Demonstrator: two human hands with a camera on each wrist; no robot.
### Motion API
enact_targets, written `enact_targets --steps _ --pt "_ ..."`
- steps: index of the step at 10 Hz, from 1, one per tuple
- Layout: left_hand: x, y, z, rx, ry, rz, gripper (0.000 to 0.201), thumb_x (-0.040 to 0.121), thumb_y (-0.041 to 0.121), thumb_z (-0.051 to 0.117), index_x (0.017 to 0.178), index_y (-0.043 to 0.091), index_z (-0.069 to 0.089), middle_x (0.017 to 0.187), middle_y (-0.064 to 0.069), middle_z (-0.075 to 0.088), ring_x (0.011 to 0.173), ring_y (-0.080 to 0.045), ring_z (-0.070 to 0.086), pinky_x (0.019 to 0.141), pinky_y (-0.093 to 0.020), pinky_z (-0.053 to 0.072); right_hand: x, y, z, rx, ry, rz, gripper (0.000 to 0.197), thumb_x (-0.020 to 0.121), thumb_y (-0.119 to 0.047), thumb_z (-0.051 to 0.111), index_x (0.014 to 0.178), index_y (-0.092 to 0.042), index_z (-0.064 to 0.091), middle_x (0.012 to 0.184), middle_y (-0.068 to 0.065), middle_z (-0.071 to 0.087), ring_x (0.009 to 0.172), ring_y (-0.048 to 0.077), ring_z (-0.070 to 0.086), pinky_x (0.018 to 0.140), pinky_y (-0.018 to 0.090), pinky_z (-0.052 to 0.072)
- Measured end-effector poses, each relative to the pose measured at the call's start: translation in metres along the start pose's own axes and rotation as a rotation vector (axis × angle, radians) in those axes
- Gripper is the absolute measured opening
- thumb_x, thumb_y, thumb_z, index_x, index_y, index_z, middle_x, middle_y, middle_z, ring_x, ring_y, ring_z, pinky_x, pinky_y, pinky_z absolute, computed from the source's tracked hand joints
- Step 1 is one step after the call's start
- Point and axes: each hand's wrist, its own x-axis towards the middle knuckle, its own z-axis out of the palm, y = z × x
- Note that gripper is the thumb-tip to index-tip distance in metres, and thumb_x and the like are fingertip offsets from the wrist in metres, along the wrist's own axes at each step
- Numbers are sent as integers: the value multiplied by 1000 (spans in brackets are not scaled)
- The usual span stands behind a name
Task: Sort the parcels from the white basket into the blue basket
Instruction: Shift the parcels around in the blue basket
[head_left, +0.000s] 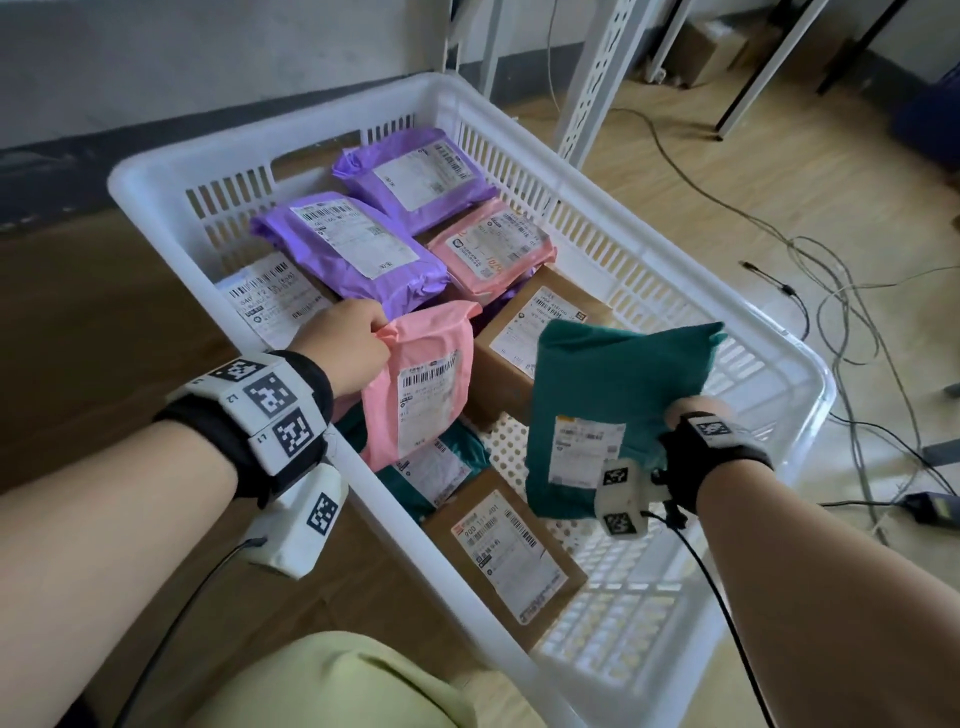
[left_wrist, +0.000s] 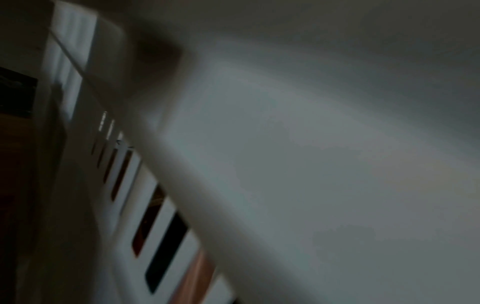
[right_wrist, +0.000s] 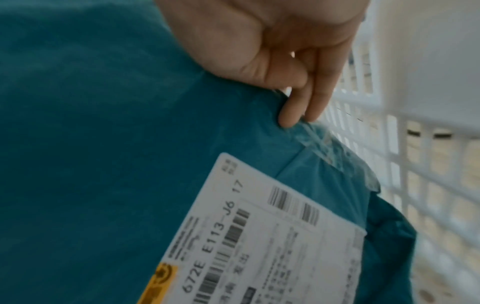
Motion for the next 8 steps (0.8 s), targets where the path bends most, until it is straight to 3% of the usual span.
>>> enact_targets --steps 1,2,3,4,5,6,7,8 --pt "0 -1 2 -9 0 8 10 86 9 54 77 14 53 93 -11 59 88 -27 52 75 -30 38 -3 12 -8 71 99 17 19 83 -24 64 92 -7 65 94 12 57 91 28 61 77 25 45" --pt "1 1 2 -15 -9 18 14 86 7 53 74 14 51 98 -14 62 92 -30 55 75 -30 38 -2 5 -18 204 169 82 28 89 -27 58 110 -9 62 114 15 53 113 32 56 91 34 45" --pt "-1 2 2 -21 1 11 9 87 7 52 82 15 53 103 -15 61 98 -32 55 76 -29 37 9 0 -31 106 225 82 42 95 -23 49 134 -7 49 141 18 43 131 33 42 102 42 38" --pt "1 3 2 -27 13 20 10 86 7 53 84 16 54 107 -16 62 100 -33 56 77 -30 37 4 -5 -40 91 232 47 32 91 -22 56 118 -5 58 114 15 55 119 31 52 86 33 42" --pt "2 3 1 -8 2 11 10 86 7 53 84 17 53 109 -17 62 102 -33 55 78 -30 38 4 -5 -12 180 82 -45 24 91 -32 55 106 -14 55 119 14 56 114 28 55 75 26 41" --pt "2 2 2 2 -6 16 10 86 5 52 84 15 53 108 -17 61 102 -32 55 79 -31 39 13 -7 23 183 -28 -61 33 87 -39 55 107 -14 58 118 10 59 98 23 54 65 22 42" --pt "4 0 5 25 -3 27 9 87 6 51 85 15 55 108 -16 62 101 -31 55 78 -30 38 10 -9 34 475 -137 73 41 97 -35 41 132 -15 47 132 9 49 120 23 49 53 16 43" --pt "5 1 9 48 6 18 12 90 9 51 96 9 61 111 -17 61 104 -32 54 77 -28 34 -2 -11 29 535 -117 81 18 95 -32 49 90 -15 50 92 6 49 85 21 51 52 22 44"
